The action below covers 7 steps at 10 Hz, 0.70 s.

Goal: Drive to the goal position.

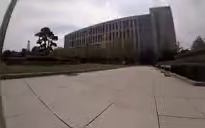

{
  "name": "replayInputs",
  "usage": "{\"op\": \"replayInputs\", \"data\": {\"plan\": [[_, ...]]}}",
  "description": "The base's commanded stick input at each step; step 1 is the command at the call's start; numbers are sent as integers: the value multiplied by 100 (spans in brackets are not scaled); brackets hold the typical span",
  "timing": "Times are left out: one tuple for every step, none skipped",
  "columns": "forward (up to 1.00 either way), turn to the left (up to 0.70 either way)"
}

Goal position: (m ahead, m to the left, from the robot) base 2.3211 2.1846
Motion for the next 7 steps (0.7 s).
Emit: {"op": "replayInputs", "data": {"plan": [[100,-27],[100,-27],[100,-27],[100,-27],[100,-27],[100,-27],[100,-27]]}}
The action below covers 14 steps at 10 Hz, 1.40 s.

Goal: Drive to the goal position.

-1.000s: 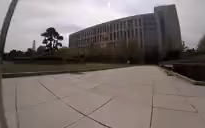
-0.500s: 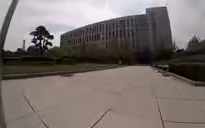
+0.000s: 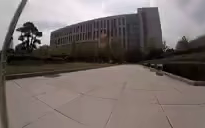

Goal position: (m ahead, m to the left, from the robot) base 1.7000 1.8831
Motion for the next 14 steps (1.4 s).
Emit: {"op": "replayInputs", "data": {"plan": [[100,0],[100,0],[100,0],[100,0],[100,0],[100,0],[100,0],[100,0],[100,0],[100,0],[100,0],[100,0],[100,0],[100,0]]}}
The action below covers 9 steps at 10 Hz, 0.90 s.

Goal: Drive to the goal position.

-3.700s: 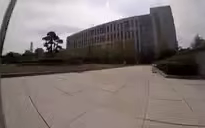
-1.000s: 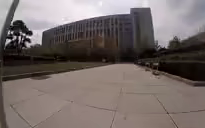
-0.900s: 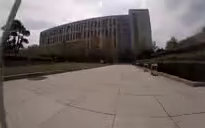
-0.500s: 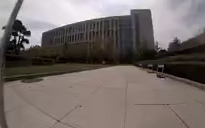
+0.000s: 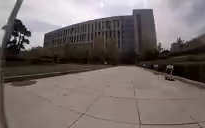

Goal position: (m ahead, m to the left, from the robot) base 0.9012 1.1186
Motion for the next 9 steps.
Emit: {"op": "replayInputs", "data": {"plan": [[100,-7],[100,-22],[100,-27],[100,-27],[100,-27],[100,-27],[100,-27],[100,-27],[100,-27]]}}
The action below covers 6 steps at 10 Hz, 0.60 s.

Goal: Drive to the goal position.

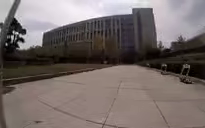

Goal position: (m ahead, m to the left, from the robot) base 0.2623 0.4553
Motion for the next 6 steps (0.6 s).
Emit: {"op": "replayInputs", "data": {"plan": [[100,-27],[100,-27],[100,-27],[100,-27],[100,-27],[100,-8]]}}
